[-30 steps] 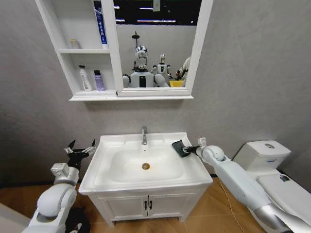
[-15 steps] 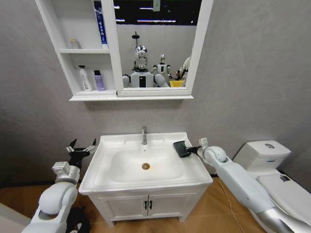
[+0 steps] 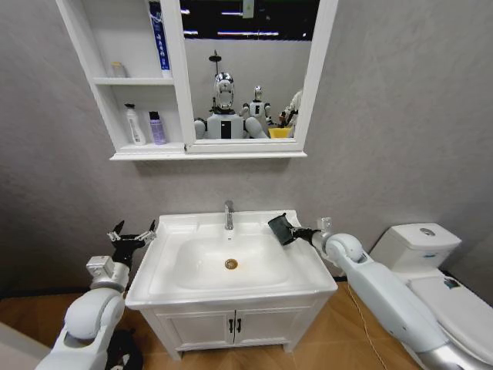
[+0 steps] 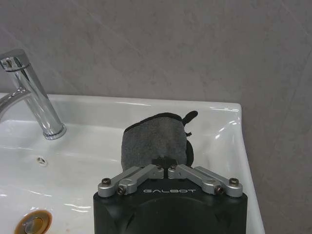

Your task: Move facial cleanser and shampoo from washbasin to cabinet, then wipe washbasin with towel.

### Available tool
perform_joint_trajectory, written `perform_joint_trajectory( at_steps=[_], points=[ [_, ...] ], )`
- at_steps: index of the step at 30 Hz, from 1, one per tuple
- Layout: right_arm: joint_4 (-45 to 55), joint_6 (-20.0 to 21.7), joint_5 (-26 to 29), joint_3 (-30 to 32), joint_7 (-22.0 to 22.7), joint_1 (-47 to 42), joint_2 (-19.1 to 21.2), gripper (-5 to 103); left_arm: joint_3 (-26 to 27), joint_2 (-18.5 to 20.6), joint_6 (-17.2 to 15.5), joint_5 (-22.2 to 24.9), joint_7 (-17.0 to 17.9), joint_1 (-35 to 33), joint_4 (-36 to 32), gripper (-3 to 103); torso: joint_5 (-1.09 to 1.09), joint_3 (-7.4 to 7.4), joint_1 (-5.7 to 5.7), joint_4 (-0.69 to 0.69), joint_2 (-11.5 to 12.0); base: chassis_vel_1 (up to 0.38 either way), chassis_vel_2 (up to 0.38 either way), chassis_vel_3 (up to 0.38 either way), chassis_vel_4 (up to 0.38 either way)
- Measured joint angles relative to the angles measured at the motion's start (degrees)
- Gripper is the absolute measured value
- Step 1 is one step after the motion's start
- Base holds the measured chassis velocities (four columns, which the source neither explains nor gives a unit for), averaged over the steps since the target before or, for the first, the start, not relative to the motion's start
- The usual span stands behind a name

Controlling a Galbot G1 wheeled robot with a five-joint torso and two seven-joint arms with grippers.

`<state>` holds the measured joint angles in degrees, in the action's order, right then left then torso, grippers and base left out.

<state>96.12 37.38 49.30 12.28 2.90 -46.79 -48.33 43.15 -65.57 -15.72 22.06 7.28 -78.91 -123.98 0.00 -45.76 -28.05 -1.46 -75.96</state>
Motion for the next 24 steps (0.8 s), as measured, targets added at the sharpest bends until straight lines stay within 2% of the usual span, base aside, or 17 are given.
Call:
perform_joint_trajectory(
  at_steps=[13, 16, 17, 19, 20, 23, 24],
  points=[
    [-5.32, 0.08, -2.38, 3.54, -2.0, -3.59, -1.03, 0, -0.32, 0.26, 0.11, 0.08, -0.12, -0.35, -0.55, 100, 0.01, 0.0, 0.0, 0.0, 0.0, 0.0, 0.0, 0.0, 0.0],
    [-3.68, 0.51, -2.49, 4.14, -2.14, -4.17, -0.94, 16, -0.27, 0.54, 0.11, 0.23, -0.12, -0.18, -0.49, 100, 0.01, 0.0, 0.0, -0.01, 0.0, 0.0, 0.0, 0.0, 0.0],
    [-3.68, 0.51, -2.49, 4.14, -2.14, -4.17, -0.94, 16, -0.27, 0.54, 0.11, 0.23, -0.12, -0.18, -0.49, 100, 0.01, 0.0, 0.0, -0.01, 0.0, 0.0, 0.0, 0.0, 0.0],
    [-2.34, 0.47, -2.7, 4.24, -2.19, -4.22, -0.42, 27, -0.36, 0.55, 0.11, 0.25, -0.24, -0.19, -0.45, 100, -0.01, 0.0, 0.0, 0.0, 0.0, 0.0, 0.0, 0.0, 0.0],
    [-2.34, 0.47, -2.7, 4.24, -2.19, -4.22, -0.42, 27, -0.36, 0.55, 0.11, 0.25, -0.24, -0.19, -0.45, 100, -0.01, 0.0, 0.0, 0.0, 0.0, 0.0, 0.0, 0.0, 0.0],
    [-0.72, 0.26, -3.06, 4.28, -2.09, -4.06, 0.52, 43, -1.16, 0.4, 0.07, 0.31, -0.3, 0.1, -0.59, 100, 0.0, 0.0, 0.0, 0.0, 0.0, 0.0, 0.0, 0.0, 0.0],
    [-0.72, 0.26, -3.06, 4.28, -2.09, -4.06, 0.52, 43, -1.16, 0.4, 0.07, 0.31, -0.3, 0.1, -0.59, 100, 0.0, 0.0, 0.0, 0.0, 0.0, 0.0, 0.0, 0.0, 0.0]
  ],
)
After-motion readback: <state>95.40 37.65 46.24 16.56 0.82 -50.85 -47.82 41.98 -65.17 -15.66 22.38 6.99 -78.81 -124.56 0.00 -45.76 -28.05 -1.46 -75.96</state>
